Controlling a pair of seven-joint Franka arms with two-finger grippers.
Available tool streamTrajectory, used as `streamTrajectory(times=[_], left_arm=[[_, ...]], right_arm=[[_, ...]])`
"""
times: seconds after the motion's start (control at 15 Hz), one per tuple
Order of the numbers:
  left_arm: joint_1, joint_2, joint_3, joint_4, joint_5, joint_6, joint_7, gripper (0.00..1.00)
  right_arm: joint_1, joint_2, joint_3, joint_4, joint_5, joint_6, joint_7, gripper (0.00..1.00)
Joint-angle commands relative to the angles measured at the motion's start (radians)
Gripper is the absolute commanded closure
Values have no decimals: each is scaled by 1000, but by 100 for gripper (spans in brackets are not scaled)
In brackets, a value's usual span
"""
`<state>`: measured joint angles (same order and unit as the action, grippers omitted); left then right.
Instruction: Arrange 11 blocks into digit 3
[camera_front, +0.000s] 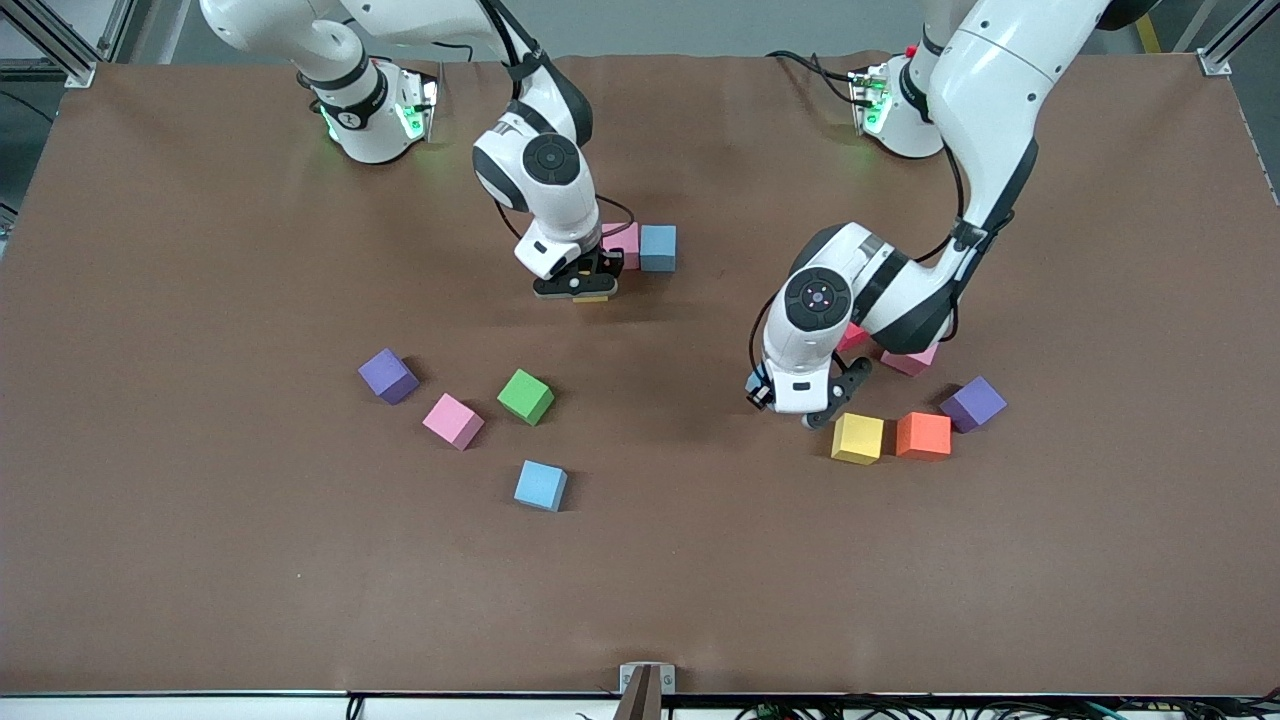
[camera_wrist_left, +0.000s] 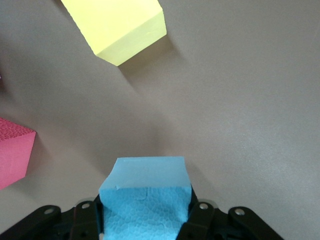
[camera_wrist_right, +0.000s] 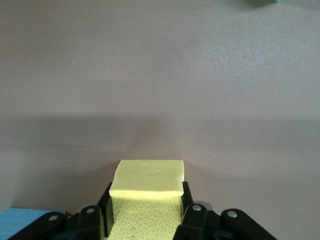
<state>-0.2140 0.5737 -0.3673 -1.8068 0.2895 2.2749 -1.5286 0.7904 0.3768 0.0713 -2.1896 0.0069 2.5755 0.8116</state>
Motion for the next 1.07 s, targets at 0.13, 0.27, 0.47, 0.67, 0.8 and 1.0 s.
streamTrajectory(times=[0.13,0.27,0.47,0.67,0.8,1.0], left_arm=[[-7,3,-1,14,-16,-15,2,56],[-7,3,-1,15,-16,-15,-1,56],[-7,3,-1,26,-16,-15,-2,56],[-7,0,-1,26,-18,-15,-2,55],[-5,-2,-1,26,-18,-17,-2,55],[-7,0,-1,26,-18,-17,-2,55]], right_arm=[[-13,-1,16,-36,25,15,-25,95],[-13,-1,16,-38,27,12,-28,95],[-19,-2,16,-38,25,9,-45,95],[-22,-2,16,-38,25,9,-46,95],[-23,-2,16,-38,25,8,-49,95],[-25,-2,16,-38,25,8,-60,95]])
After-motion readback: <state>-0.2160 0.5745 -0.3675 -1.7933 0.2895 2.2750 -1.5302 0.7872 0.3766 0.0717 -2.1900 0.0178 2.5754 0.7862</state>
